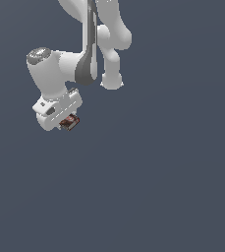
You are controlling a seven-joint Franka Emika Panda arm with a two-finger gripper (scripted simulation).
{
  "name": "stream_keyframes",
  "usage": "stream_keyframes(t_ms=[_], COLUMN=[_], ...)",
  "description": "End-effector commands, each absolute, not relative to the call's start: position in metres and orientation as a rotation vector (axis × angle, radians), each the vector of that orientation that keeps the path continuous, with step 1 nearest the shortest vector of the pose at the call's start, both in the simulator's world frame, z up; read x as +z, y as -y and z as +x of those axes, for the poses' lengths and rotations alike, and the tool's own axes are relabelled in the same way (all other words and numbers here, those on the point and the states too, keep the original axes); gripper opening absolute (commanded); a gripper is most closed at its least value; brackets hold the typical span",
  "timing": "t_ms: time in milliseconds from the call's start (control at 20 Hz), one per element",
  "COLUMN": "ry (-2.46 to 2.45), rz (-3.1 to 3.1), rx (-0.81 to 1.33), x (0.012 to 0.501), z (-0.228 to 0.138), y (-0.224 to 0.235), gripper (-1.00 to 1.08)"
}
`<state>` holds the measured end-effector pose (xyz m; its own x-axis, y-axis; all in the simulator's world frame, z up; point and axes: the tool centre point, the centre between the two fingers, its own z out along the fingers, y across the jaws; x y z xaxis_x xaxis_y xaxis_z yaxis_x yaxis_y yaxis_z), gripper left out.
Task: Pick up the object and move it to a goal position.
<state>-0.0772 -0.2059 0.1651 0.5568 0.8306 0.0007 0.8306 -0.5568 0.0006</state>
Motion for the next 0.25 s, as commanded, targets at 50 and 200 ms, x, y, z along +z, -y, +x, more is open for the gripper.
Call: stream_keyframes(t_ms=[50,200], ry=[-1.481,-1.481], rz=[2.771,2.771], rx=[0.001,0.000], x=[0.1669,0.1661], z=[-0.0782,-0.0770], y=[0.2093,0.2080], gripper=[-1.00,-1.00])
